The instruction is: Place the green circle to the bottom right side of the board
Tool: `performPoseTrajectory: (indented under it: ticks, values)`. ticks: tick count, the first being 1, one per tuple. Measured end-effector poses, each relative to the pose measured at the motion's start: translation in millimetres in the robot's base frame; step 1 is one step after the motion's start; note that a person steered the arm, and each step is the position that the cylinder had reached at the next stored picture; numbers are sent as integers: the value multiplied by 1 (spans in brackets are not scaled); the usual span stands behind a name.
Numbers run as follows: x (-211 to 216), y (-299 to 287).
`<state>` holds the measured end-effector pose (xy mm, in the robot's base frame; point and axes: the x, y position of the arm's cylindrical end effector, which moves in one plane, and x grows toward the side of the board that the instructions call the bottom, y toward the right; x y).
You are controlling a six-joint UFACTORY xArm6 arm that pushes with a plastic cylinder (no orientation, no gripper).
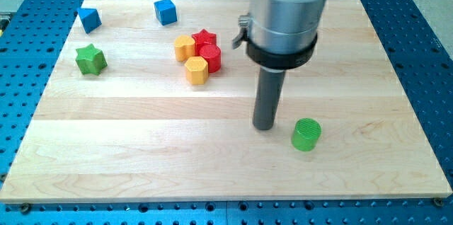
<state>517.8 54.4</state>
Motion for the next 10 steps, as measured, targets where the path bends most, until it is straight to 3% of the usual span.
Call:
performPoseTrajectory:
  ticks: [3, 4, 5, 6, 10]
  values:
    - [29, 129]
    - [30, 128]
    - [30, 31]
    - [63, -2]
    - [73, 129]
